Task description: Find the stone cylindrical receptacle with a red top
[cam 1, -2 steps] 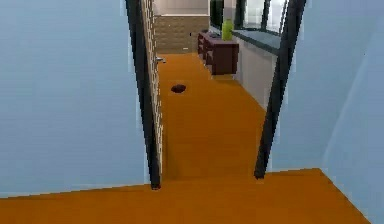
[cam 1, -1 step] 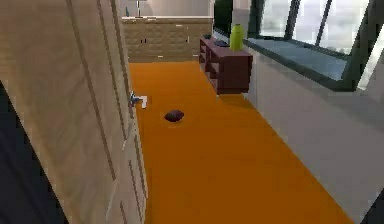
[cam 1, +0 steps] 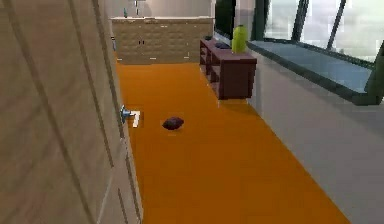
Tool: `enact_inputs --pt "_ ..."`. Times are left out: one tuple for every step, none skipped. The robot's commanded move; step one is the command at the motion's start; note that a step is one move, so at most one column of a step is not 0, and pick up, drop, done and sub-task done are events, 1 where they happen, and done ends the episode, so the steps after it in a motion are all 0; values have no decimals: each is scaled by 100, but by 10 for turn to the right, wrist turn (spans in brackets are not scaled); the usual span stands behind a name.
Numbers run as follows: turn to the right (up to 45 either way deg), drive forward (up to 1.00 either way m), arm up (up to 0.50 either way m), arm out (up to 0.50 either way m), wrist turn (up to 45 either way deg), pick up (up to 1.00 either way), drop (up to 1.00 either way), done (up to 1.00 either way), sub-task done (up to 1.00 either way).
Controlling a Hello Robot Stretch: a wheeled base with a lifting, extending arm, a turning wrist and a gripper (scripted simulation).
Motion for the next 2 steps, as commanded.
enact_inputs --pt "120 0 0 0 0 0 0 0 0" --pt "0 80 0 0 0 0 0 0 0"
